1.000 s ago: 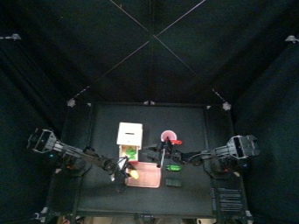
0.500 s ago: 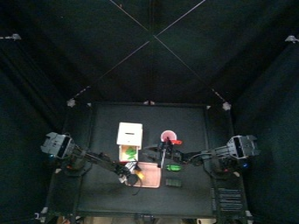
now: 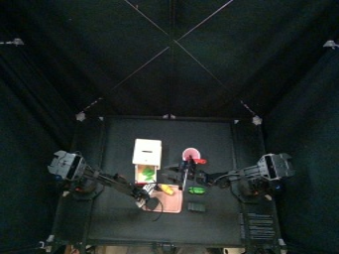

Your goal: Drop corn on plate

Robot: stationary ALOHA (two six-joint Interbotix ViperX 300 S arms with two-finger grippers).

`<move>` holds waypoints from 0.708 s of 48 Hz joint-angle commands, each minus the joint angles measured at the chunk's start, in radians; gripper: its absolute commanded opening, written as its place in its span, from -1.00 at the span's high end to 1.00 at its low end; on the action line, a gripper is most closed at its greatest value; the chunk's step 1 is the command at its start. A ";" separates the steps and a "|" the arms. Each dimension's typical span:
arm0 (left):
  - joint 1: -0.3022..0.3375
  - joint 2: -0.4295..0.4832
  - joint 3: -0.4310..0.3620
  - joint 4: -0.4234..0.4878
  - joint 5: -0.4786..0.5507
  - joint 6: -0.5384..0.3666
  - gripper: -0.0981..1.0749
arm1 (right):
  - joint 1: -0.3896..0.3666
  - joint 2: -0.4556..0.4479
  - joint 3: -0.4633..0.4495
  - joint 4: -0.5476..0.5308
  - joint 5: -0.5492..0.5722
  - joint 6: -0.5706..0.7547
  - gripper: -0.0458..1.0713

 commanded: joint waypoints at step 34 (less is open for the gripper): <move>0.003 -0.052 -0.003 -0.147 0.041 -0.003 -0.86 | -0.002 -0.023 -0.009 0.008 -0.008 -0.002 -0.51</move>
